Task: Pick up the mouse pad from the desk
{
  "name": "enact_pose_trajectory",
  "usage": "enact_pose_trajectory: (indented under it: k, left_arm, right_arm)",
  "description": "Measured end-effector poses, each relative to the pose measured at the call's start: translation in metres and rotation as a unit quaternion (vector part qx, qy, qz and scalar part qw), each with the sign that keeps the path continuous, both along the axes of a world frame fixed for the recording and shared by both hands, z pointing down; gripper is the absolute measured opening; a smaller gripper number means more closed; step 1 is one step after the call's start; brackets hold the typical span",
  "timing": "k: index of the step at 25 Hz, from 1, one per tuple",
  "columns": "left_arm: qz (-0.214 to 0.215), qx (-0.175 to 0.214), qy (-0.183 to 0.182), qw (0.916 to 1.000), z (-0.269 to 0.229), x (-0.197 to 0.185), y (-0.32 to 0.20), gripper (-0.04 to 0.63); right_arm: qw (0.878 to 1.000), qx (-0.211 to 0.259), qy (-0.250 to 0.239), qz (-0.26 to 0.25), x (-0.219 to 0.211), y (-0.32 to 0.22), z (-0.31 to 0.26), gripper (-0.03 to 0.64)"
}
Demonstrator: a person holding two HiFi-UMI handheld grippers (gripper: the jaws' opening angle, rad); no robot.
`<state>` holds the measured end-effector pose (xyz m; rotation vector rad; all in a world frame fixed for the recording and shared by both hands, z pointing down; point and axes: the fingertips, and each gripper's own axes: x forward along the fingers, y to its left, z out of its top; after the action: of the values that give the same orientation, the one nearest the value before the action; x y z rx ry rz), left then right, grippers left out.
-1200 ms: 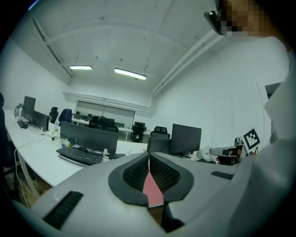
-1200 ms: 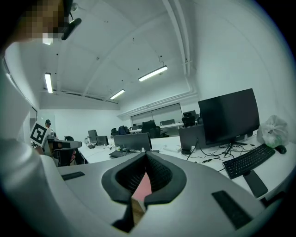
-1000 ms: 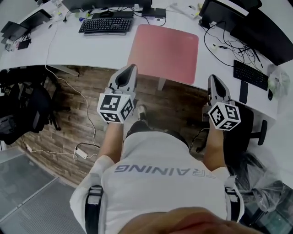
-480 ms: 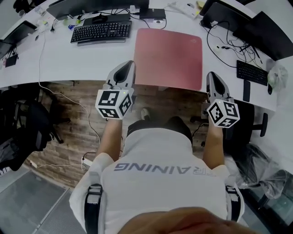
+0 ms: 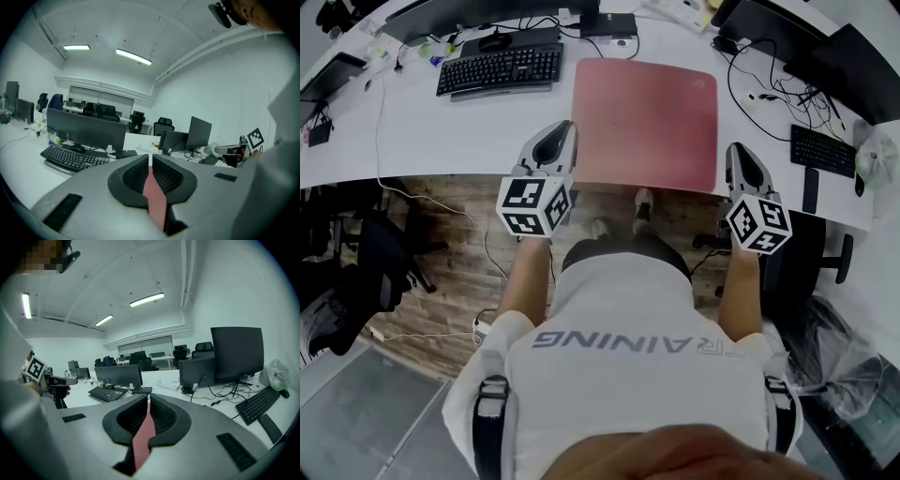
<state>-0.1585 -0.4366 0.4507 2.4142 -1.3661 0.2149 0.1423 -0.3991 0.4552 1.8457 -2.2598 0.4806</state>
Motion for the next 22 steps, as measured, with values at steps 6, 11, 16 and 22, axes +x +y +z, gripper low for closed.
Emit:
enact_pose_trajectory:
  k: [6,11,16,22]
  left_arm:
    - [-0.018,-0.034,-0.025,0.9989,0.029,0.008,-0.033,0.037]
    - [-0.020,-0.097,-0.054,0.9936,0.087,0.022,-0.057,0.211]
    - [-0.022,-0.181,-0.098,0.9783,0.170,0.024,-0.064,0.282]
    - [-0.021,-0.257,-0.141,0.9560,0.244,0.018,-0.068,0.321]
  right_arm:
    - [0.999,-0.044,0.005,-0.016,0.018,-0.044,0.039,0.101]
    - [0.993,-0.115,0.015,-0.018,0.047,-0.071,0.102,0.200]
    - [0.982,-0.187,0.028,-0.016,0.065,-0.083,0.172,0.284]
    - [0.964,-0.260,0.045,-0.023,0.068,-0.091,0.244,0.333]
